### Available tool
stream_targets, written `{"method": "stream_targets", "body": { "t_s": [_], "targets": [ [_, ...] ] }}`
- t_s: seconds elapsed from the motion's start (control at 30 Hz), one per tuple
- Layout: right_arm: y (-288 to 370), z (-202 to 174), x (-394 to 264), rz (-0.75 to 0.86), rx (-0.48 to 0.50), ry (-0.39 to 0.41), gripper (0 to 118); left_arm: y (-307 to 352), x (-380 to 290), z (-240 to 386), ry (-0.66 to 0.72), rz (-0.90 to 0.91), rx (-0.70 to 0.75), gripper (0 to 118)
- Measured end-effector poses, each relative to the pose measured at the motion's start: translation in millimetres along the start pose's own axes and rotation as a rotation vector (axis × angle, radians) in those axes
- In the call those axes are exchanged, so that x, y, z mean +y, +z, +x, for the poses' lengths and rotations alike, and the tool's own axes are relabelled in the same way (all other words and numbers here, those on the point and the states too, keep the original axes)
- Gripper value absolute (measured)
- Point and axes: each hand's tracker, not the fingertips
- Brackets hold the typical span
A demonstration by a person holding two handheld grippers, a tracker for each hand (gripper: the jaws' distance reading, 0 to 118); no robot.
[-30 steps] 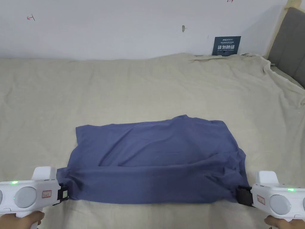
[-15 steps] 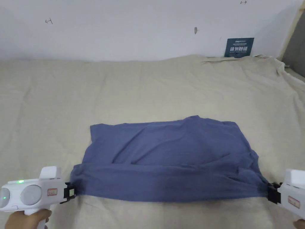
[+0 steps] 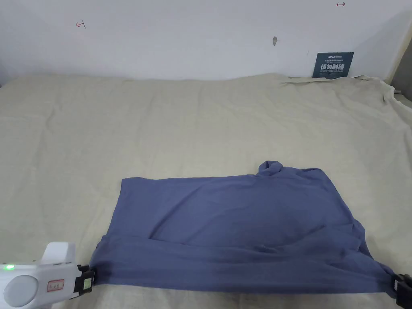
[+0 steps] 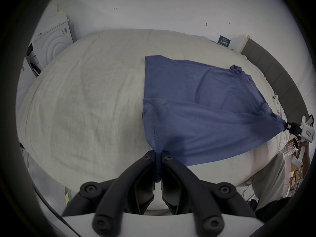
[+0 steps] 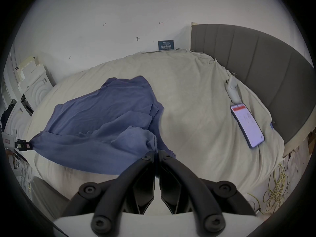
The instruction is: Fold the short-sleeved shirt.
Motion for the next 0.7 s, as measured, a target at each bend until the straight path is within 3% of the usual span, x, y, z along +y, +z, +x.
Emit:
{"method": "stream_targets", "body": {
  "t_s": [0.53, 0.57, 0.6, 0.63, 0.7],
  "targets": [
    [-44.1, 1.1, -45.8, -0.163, -0.05, -0.016, 4, -35.2, -35.1, 14.5, 0.022, -0.076, 0.097, 5],
    [-41.4, -0.5, -43.5, -0.159, -0.062, -0.011, 9, -33.0, -34.1, 14.7, 0.031, -0.074, 0.094, 10],
    [-37.3, -2.3, -40.8, -0.148, -0.079, -0.003, 25, -29.7, -32.3, 16.1, 0.045, -0.069, 0.096, 24],
    [-32.6, -4.5, -37.4, -0.138, -0.084, 0.004, 42, -26.4, -30.7, 17.2, 0.052, -0.062, 0.107, 42],
    [-20.1, -5.9, -27.8, -0.076, -0.067, 0.013, 86, -17.8, -26.2, 19.6, 0.051, -0.035, 0.123, 90]
  ]
}}
